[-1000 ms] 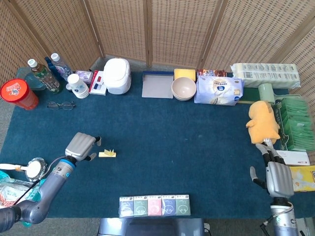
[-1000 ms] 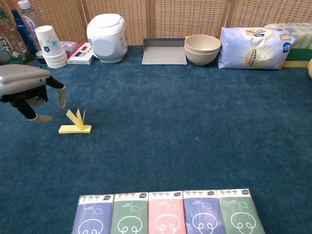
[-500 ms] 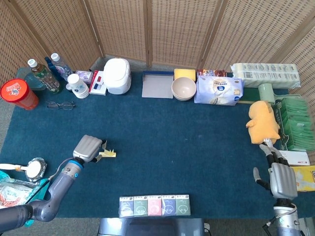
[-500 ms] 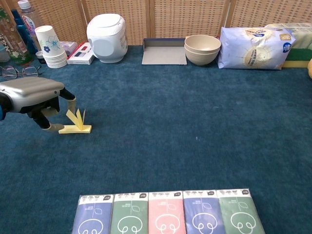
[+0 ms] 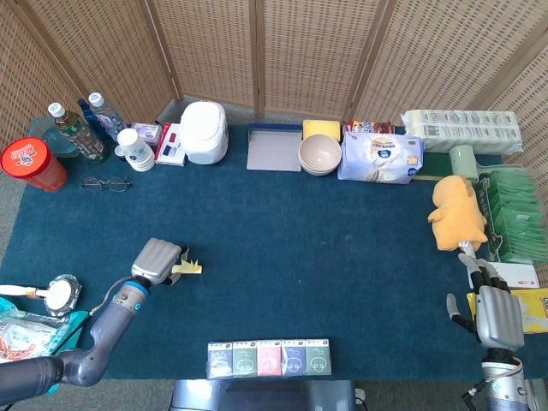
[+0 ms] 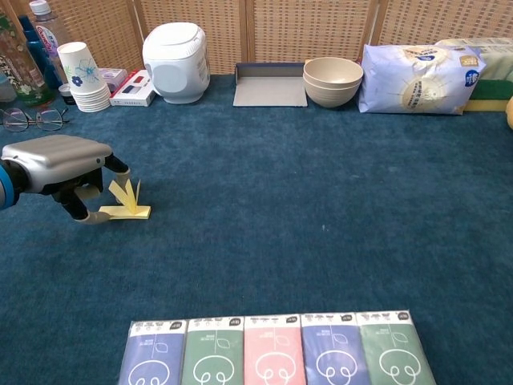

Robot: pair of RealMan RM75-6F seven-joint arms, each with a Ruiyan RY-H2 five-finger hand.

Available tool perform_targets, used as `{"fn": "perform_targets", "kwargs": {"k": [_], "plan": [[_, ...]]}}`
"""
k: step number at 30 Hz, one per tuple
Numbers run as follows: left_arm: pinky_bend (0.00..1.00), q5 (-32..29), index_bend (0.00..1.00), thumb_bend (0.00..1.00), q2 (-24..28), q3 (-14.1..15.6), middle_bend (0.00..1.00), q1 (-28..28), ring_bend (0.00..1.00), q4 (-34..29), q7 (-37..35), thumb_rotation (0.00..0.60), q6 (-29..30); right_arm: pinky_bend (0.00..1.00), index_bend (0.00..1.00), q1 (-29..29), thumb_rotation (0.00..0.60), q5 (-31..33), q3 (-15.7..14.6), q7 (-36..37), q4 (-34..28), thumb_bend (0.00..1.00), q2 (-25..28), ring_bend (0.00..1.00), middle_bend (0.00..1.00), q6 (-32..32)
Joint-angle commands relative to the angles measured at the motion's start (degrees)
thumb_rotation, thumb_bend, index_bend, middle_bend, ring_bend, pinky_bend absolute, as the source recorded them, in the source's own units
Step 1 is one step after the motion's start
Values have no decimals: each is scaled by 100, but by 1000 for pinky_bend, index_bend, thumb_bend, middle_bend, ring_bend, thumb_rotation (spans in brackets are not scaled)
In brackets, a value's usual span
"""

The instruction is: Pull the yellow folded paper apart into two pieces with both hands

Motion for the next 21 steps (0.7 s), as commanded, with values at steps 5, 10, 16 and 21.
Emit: {"fn": "perform_targets", "kwargs": {"k": [5, 10, 16, 21], "plan": [[907, -75, 450, 282, -34, 42, 930, -36, 1000, 12, 49, 600, 16, 221, 142, -13, 600, 1, -9, 26, 23, 443, 1, 127, 211, -10], [908, -175, 450, 281, -49, 61, 930, -72, 1000, 18, 115, 600, 18, 221, 140, -37, 600, 5, -19, 60, 51, 443, 0, 127, 211, -2], [907, -362, 450, 285, -20, 95, 930, -126, 1000, -20, 288, 600, 24, 221, 138, -62, 600, -2, -23, 101, 84, 443, 6, 126, 211, 14], [908, -514, 487, 306, 6, 125, 930, -177, 1000, -88, 428, 600, 37, 221, 138, -91, 600, 8, -31, 128, 102, 443, 20, 126, 211, 24]]}}
